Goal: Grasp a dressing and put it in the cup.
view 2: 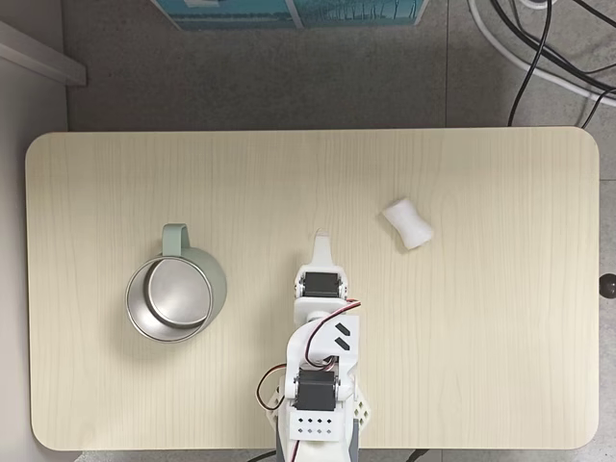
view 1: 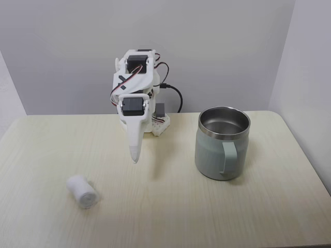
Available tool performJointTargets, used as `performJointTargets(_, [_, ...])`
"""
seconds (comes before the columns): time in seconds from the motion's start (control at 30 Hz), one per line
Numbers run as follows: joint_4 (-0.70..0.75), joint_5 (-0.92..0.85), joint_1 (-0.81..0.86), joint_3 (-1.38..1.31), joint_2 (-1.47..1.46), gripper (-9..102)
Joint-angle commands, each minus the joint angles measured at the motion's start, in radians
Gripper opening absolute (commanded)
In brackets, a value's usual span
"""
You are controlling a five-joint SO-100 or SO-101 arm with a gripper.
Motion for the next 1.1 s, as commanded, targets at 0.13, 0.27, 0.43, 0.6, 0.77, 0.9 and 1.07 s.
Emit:
performJointTargets(0.13, [-0.017,0.005,0.005,-0.002,-0.008,0])
performJointTargets(0.27, [-0.017,0.005,0.005,-0.002,-0.008,0])
performJointTargets(0.43, [-0.017,0.005,0.005,-0.002,-0.008,0])
performJointTargets(0.6, [0.015,0.020,0.041,0.100,-0.005,0])
performJointTargets(0.77, [0.038,0.035,0.101,0.362,0.291,0])
performJointTargets(0.9, [0.153,0.048,0.184,0.710,0.680,0])
performJointTargets(1.07, [0.295,0.057,0.314,0.988,1.000,13])
